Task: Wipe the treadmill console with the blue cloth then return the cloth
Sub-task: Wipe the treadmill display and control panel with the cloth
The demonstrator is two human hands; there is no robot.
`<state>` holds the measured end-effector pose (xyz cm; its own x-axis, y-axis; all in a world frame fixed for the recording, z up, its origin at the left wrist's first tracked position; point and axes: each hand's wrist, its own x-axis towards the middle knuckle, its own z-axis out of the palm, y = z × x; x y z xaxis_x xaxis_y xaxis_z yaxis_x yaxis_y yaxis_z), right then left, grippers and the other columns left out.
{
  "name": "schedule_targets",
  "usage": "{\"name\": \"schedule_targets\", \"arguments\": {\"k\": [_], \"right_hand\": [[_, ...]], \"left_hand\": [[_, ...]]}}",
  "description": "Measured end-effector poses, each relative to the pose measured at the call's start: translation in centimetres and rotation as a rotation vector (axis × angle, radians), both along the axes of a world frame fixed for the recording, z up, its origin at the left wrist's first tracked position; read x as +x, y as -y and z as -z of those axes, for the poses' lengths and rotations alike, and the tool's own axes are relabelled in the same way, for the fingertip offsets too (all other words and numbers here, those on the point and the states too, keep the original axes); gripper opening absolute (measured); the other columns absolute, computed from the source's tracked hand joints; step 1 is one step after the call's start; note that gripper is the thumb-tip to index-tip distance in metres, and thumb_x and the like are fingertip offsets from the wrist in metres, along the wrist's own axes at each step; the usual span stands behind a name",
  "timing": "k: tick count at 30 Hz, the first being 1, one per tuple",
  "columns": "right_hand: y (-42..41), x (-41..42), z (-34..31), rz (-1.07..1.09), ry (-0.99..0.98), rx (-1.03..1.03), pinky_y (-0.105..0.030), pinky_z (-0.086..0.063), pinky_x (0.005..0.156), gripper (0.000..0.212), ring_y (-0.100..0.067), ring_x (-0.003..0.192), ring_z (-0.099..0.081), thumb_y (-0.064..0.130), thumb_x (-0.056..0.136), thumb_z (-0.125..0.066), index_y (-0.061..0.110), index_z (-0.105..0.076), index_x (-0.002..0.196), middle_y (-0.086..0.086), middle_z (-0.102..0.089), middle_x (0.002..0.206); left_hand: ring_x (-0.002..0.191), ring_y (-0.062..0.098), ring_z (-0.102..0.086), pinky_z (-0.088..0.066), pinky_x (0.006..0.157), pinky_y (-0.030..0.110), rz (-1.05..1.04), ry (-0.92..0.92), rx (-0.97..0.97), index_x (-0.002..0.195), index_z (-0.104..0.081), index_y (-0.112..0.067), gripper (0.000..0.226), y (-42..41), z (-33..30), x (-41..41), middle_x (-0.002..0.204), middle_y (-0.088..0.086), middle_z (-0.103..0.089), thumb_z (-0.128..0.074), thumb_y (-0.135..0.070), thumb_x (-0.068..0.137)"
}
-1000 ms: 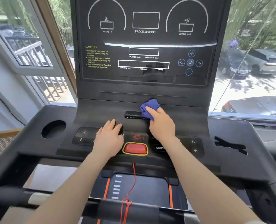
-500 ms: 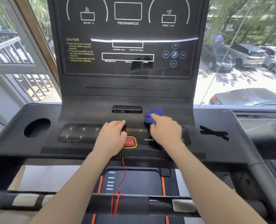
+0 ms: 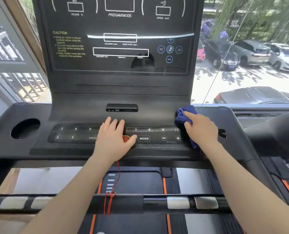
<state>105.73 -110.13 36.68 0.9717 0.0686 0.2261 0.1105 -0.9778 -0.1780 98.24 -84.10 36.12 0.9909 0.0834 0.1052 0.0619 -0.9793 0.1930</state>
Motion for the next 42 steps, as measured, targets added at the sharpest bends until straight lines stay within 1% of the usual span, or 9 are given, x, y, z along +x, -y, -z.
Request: {"name": "schedule_targets", "arguments": {"k": [5, 8, 14, 18, 22, 24, 28, 33, 42], "right_hand": [[-0.5, -5.4, 0.6, -0.553, 0.090, 0.112, -0.020, -0.042, 0.053, 0.042, -0.017, 0.067, -0.061, 0.026, 0.067, -0.044, 0.030, -0.073, 0.098, 0.007, -0.066, 0.072], [0.1, -4.0, 0.5, -0.709, 0.069, 0.109, -0.016, -0.039, 0.053, 0.046, -0.015, 0.056, -0.059, 0.028, 0.065, -0.042, 0.028, -0.075, 0.096, 0.008, -0.065, 0.065], [0.8, 1.3, -0.2, -0.121, 0.018, 0.040, -0.034, -0.044, 0.072, 0.043, -0.034, 0.097, -0.057, 0.024, 0.089, -0.047, 0.036, -0.051, 0.131, -0.009, -0.062, 0.110], [-3.1, -2.5, 0.4, -0.172, 0.057, -0.101, -0.031, -0.036, 0.061, 0.033, -0.033, 0.088, -0.060, 0.029, 0.088, -0.044, 0.025, -0.052, 0.120, -0.006, -0.062, 0.101], [-7.9, -6.6, 1.8, -0.233, 0.137, -0.116, -0.020, -0.027, 0.041, 0.034, -0.025, 0.042, -0.054, 0.027, 0.064, -0.074, 0.016, -0.069, 0.096, -0.004, -0.058, 0.061], [-7.7, -6.5, 2.2, -0.273, 0.189, -0.117, -0.018, -0.029, 0.038, 0.036, -0.023, 0.037, -0.051, 0.027, 0.063, -0.067, 0.015, -0.071, 0.096, -0.003, -0.057, 0.057], [-4.4, -5.7, 0.9, -0.089, 0.122, -0.157, -0.025, -0.033, 0.045, 0.033, -0.029, 0.051, -0.054, 0.027, 0.082, -0.041, 0.014, -0.063, 0.103, -0.008, -0.060, 0.072], [-9.2, -6.1, 0.0, -0.039, -0.007, -0.063, -0.031, -0.040, 0.065, 0.028, -0.033, 0.091, -0.062, 0.028, 0.092, -0.039, 0.013, -0.046, 0.115, -0.009, -0.061, 0.103], [-10.0, -8.5, 0.8, 0.056, 0.002, -0.071, -0.029, -0.034, 0.062, 0.044, -0.030, 0.092, -0.061, 0.031, 0.094, -0.037, 0.029, -0.037, 0.138, -0.005, -0.057, 0.110]], "left_hand": [[0.143, 0.021, -0.006, -0.001, 0.115, 0.035, 0.202, -0.110, 0.022, 0.147, -0.013, -0.017, 0.125, 1.1, -0.2, -0.1, 0.155, 0.003, -0.012, -0.034, -0.091, 0.049], [0.141, 0.021, -0.012, 0.000, 0.115, 0.035, 0.229, -0.117, 0.066, 0.147, -0.010, -0.016, 0.120, 1.3, -0.4, 0.1, 0.154, 0.005, -0.015, -0.056, -0.080, 0.057], [0.143, 0.021, -0.002, 0.001, 0.117, 0.037, 0.222, -0.074, 0.061, 0.147, -0.014, -0.012, 0.126, 0.6, 0.2, -0.1, 0.154, 0.001, -0.017, -0.051, -0.086, 0.052], [0.143, 0.018, 0.004, 0.003, 0.116, 0.036, 0.204, -0.092, 0.057, 0.147, -0.012, -0.012, 0.121, 0.7, 0.2, -0.1, 0.155, -0.002, -0.014, -0.056, -0.080, 0.056], [0.143, 0.018, 0.004, 0.003, 0.116, 0.036, 0.207, -0.104, 0.105, 0.147, -0.010, -0.010, 0.123, 0.8, -0.2, 0.2, 0.155, 0.000, -0.015, -0.053, -0.081, 0.056], [0.143, 0.019, 0.003, 0.003, 0.116, 0.037, 0.198, -0.110, 0.121, 0.147, -0.008, -0.010, 0.123, 0.9, -0.3, 0.1, 0.155, 0.001, -0.013, -0.051, -0.082, 0.057], [0.143, 0.020, 0.004, 0.001, 0.116, 0.037, 0.185, -0.114, 0.096, 0.147, -0.005, -0.011, 0.122, 1.0, -0.2, -0.2, 0.156, -0.001, -0.010, -0.051, -0.082, 0.059], [0.143, 0.019, 0.005, -0.003, 0.117, 0.036, 0.218, -0.088, -0.023, 0.147, -0.003, -0.012, 0.117, 0.4, -0.3, -0.7, 0.157, 0.001, -0.001, -0.058, -0.074, 0.064], [0.143, 0.022, 0.008, -0.004, 0.115, 0.036, 0.276, 0.025, -0.039, 0.147, -0.012, -0.013, 0.113, -5.6, -0.9, -3.2, 0.154, 0.006, 0.014, -0.072, -0.060, 0.063]]}}
